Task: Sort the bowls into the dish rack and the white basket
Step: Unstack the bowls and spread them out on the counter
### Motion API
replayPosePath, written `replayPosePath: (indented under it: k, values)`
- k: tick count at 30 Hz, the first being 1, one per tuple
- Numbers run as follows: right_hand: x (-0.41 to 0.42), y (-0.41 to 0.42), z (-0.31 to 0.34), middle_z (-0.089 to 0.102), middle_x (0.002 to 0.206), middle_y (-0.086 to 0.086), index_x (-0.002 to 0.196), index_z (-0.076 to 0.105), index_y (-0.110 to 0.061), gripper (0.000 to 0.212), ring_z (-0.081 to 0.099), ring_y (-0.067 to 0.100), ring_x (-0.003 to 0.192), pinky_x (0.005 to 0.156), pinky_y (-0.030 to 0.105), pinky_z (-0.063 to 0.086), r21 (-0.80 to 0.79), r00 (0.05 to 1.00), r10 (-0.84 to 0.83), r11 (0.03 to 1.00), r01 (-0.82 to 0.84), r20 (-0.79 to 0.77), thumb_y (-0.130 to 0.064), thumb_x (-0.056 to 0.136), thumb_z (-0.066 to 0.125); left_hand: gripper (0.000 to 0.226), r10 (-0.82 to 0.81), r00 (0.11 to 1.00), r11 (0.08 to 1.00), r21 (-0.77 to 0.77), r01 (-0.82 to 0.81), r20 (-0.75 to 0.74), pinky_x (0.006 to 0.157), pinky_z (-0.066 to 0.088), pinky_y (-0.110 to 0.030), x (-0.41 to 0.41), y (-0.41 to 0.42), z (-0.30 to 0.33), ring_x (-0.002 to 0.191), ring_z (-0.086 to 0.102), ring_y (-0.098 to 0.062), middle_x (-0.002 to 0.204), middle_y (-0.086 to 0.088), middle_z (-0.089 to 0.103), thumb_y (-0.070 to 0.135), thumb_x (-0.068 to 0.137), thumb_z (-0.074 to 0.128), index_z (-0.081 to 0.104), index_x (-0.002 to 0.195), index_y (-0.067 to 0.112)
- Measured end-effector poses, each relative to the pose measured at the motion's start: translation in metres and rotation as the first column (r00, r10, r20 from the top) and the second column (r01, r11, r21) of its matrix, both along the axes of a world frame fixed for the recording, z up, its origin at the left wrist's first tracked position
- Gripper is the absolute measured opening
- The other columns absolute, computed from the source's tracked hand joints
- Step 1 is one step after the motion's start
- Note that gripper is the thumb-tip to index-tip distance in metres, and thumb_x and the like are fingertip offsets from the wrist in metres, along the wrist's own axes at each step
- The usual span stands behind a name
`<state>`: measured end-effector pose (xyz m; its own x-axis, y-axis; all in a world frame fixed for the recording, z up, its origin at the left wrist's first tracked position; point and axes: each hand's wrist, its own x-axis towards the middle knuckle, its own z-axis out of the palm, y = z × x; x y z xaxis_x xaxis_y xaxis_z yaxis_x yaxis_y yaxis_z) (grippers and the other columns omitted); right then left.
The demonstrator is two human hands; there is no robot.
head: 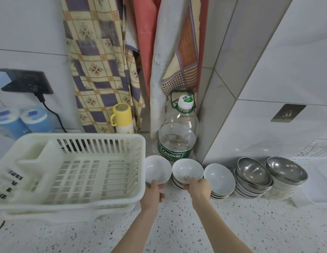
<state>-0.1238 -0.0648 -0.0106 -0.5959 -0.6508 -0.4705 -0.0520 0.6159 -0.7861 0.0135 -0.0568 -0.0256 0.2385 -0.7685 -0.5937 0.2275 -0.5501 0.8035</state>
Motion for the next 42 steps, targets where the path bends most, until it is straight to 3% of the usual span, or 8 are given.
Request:
replayPosePath:
  k: [8, 12, 15, 18, 26, 33, 38, 42]
  values:
    - [0.002, 0.007, 0.011, 0.072, 0.082, 0.017, 0.083, 0.057, -0.01, 0.013, 0.051, 0.013, 0.052, 0.048, 0.024, 0.035, -0.171, 0.999, -0.044, 0.984, 0.039, -0.024, -0.009, 0.088, 0.045, 0.021, 0.052, 0.991, 0.996, -0.066, -0.061, -0.12, 0.039, 0.031, -0.017, -0.001, 0.003, -0.005, 0.034, 0.033, -0.008, 0.083, -0.01, 0.077, 0.007, 0.096, 0.048, 0.062, 0.081, 0.014]
    - [-0.001, 0.012, 0.019, 0.071, 0.084, 0.016, 0.084, 0.057, -0.014, 0.018, 0.058, 0.004, 0.051, 0.041, 0.015, 0.04, -0.233, 0.991, -0.101, 0.965, 0.12, 0.091, -0.005, 0.088, 0.042, 0.015, 0.01, 0.985, 0.991, -0.131, -0.033, -0.174, 0.04, 0.032, -0.016, -0.003, 0.007, -0.004, 0.037, 0.033, -0.008, 0.082, -0.009, 0.077, 0.011, 0.096, 0.052, 0.063, 0.098, 0.02]
    - [-0.005, 0.017, 0.025, 0.071, 0.072, 0.015, 0.091, 0.06, -0.008, 0.019, 0.057, 0.013, 0.055, 0.046, 0.02, 0.042, -0.279, 0.979, -0.12, 0.946, 0.164, 0.167, -0.004, 0.087, 0.042, 0.042, -0.03, 0.981, 0.965, -0.26, -0.021, -0.192, 0.039, 0.032, -0.019, -0.006, 0.01, -0.001, 0.039, 0.036, -0.011, 0.085, -0.012, 0.077, 0.005, 0.097, 0.047, 0.048, 0.119, 0.04]
    - [-0.008, 0.026, 0.032, 0.065, 0.055, 0.007, 0.091, 0.06, -0.004, 0.019, 0.048, 0.017, 0.055, 0.046, 0.024, 0.037, -0.332, 0.974, -0.106, 0.928, 0.17, 0.202, -0.003, 0.086, 0.042, 0.067, -0.047, 0.987, 0.946, -0.325, -0.007, -0.157, 0.041, 0.034, -0.021, -0.01, 0.017, 0.004, 0.051, 0.048, -0.013, 0.087, -0.002, 0.076, 0.0, 0.097, 0.044, 0.036, 0.129, 0.058]
    - [-0.009, 0.092, 0.037, 0.059, 0.06, 0.01, 0.093, 0.064, -0.018, 0.025, 0.042, 0.01, 0.045, 0.043, 0.017, 0.038, -0.527, 0.968, 0.013, 0.841, 0.125, 0.251, -0.003, 0.092, 0.044, 0.069, -0.148, 0.98, 0.912, -0.402, 0.084, -0.13, 0.048, 0.042, -0.022, -0.007, 0.056, 0.001, 0.056, 0.052, -0.014, 0.081, -0.013, 0.073, 0.007, 0.103, 0.044, 0.025, 0.137, 0.065]
    - [-0.023, 0.153, 0.005, 0.06, 0.058, 0.014, 0.099, 0.065, -0.02, 0.024, 0.038, 0.012, 0.042, 0.042, 0.017, 0.036, -0.46, 0.958, -0.008, 0.876, 0.145, 0.287, -0.007, 0.095, 0.046, 0.068, -0.134, 0.984, 0.941, -0.328, 0.09, -0.114, 0.047, 0.041, -0.025, 0.007, 0.116, -0.012, 0.057, 0.057, -0.016, 0.094, -0.025, 0.069, 0.003, 0.101, 0.043, 0.031, 0.136, 0.06]
    - [-0.027, 0.168, -0.012, 0.061, 0.051, 0.015, 0.09, 0.065, -0.01, 0.022, 0.038, 0.011, 0.037, 0.039, 0.019, 0.032, -0.329, 0.966, -0.074, 0.931, 0.156, 0.248, -0.001, 0.089, 0.045, 0.071, -0.1, 0.992, 0.974, -0.213, 0.083, -0.072, 0.044, 0.04, -0.025, 0.016, 0.133, -0.02, 0.063, 0.065, -0.015, 0.104, -0.017, 0.069, -0.003, 0.099, 0.038, 0.031, 0.138, 0.056]
    - [-0.022, 0.166, -0.015, 0.063, 0.05, 0.013, 0.09, 0.065, -0.015, 0.022, 0.041, 0.008, 0.037, 0.045, 0.026, 0.032, -0.254, 0.973, -0.071, 0.959, 0.128, 0.221, -0.003, 0.089, 0.046, 0.065, -0.103, 0.994, 0.986, -0.136, 0.097, -0.04, 0.042, 0.04, -0.023, 0.024, 0.134, -0.025, 0.052, 0.06, -0.012, 0.084, -0.02, 0.073, 0.002, 0.1, 0.037, 0.03, 0.138, 0.054]
